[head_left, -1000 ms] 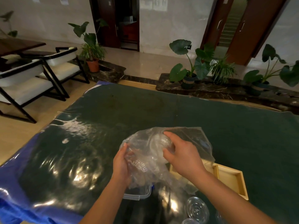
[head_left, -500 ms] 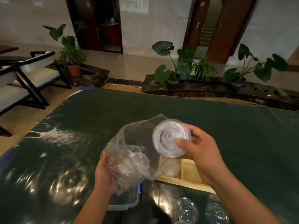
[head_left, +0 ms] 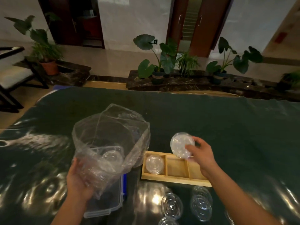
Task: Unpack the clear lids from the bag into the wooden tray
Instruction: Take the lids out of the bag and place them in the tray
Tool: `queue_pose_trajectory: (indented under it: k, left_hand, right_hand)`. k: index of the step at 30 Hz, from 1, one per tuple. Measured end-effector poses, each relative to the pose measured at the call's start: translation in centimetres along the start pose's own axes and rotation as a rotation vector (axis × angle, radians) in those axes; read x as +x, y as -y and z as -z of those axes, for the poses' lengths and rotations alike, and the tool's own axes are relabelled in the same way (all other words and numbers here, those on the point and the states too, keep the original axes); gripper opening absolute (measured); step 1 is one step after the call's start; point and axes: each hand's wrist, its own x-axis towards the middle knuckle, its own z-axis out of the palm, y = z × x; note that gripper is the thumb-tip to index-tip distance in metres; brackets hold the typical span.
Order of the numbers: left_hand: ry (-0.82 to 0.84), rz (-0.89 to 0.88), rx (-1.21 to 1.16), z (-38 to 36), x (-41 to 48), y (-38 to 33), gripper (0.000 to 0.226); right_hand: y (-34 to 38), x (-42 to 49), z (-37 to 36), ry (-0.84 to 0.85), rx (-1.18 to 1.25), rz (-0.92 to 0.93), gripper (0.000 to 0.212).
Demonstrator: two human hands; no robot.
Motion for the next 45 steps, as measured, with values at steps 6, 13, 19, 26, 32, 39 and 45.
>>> queue_pose_trajectory:
  k: [6, 13, 19, 26, 32, 39, 45]
  left_hand:
    - [0.008, -0.035, -0.004, -0.1, 0.0, 0.2, 0.051]
    - [-0.049, -0.087, 0.01, 1.1, 0.2, 0.0, 0.043]
    - [-0.06, -0.065, -0.012, 1.3, 0.1, -0.1, 0.048]
    - [-0.139, -0.091, 0.033, 1.2, 0.5, 0.0, 0.043]
    - [-0.133, -0.074, 0.066, 0.7, 0.5, 0.3, 0.043]
    - [-0.138, -0.087, 0.085, 0.5, 0.2, 0.2, 0.041]
    - [-0.128, -0.099, 0.114, 0.3, -0.4, 0.4, 0.041]
  right_hand:
    - [-7.0, 4.0, -0.9, -0.045, -0.243, -0.23, 0.038]
    - [-9.5, 5.0, -2.7, -0.039, -0.603, -0.177, 0.046]
    - [-10.0, 4.8, -2.9, -0.021, -0.862, -0.125, 0.045]
    - [-10.3, 4.6, -2.9, -0.019, -1.056, -0.078, 0.043]
    - [-11.5, 4.3, -3.2, -0.008, -1.007, 0.005, 0.039]
    - [-11.7, 4.5, -2.2, -0.054, -1.101, 0.11, 0.044]
    - [-11.6, 4.5, -2.5, -0.004, -1.221, 0.165, 0.035]
